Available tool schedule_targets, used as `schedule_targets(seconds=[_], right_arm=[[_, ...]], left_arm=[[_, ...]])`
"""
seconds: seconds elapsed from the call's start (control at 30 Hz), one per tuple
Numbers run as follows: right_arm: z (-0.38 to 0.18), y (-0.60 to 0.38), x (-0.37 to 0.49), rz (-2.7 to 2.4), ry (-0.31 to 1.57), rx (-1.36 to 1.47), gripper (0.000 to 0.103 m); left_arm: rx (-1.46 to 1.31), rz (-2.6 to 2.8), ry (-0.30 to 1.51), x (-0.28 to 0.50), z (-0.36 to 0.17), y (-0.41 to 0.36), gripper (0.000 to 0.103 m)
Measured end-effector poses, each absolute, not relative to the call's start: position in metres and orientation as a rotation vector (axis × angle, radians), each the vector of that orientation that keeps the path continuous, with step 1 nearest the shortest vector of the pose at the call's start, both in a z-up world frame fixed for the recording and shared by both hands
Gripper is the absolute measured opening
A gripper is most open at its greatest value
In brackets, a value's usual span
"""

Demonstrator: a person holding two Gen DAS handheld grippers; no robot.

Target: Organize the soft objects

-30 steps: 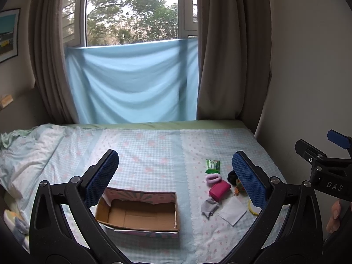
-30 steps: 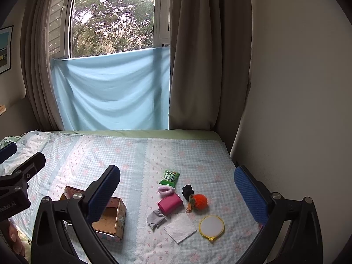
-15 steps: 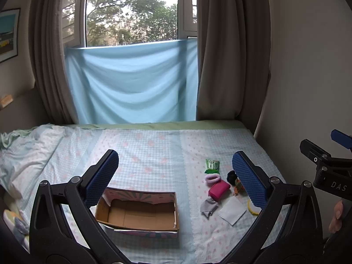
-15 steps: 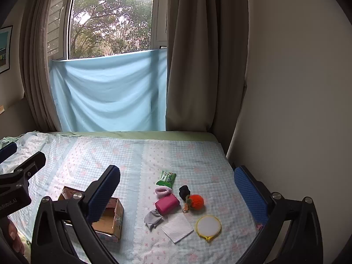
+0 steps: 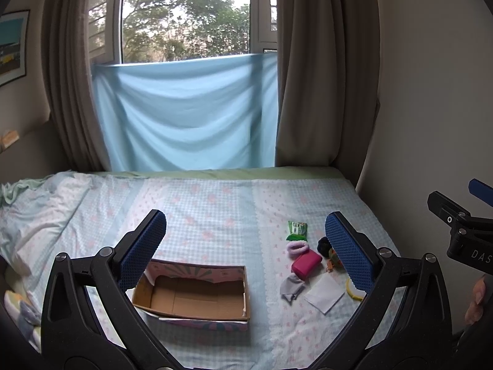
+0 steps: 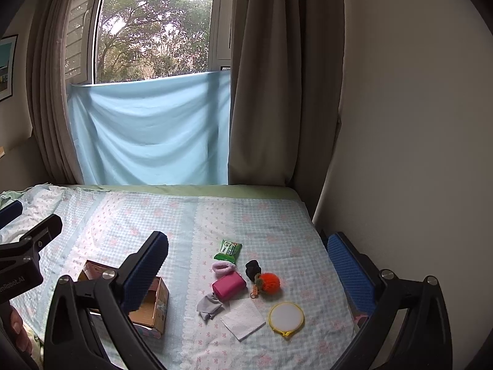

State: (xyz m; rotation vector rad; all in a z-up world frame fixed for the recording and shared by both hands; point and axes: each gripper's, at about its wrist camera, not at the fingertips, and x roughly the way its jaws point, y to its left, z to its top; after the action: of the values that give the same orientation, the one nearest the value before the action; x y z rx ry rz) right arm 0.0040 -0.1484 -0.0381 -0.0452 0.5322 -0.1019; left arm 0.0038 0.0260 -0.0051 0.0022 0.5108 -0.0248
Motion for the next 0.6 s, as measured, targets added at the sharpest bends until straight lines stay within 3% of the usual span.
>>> schedule_targets(seconds=[0.6], right_arm=[[-0.0362, -0.147, 0.0033, -0.091, 0.541, -0.044, 0.103]], left_arm=[[-0.004, -0.024, 0.523, 0.0069, -0.0081, 0.023, 0.102]])
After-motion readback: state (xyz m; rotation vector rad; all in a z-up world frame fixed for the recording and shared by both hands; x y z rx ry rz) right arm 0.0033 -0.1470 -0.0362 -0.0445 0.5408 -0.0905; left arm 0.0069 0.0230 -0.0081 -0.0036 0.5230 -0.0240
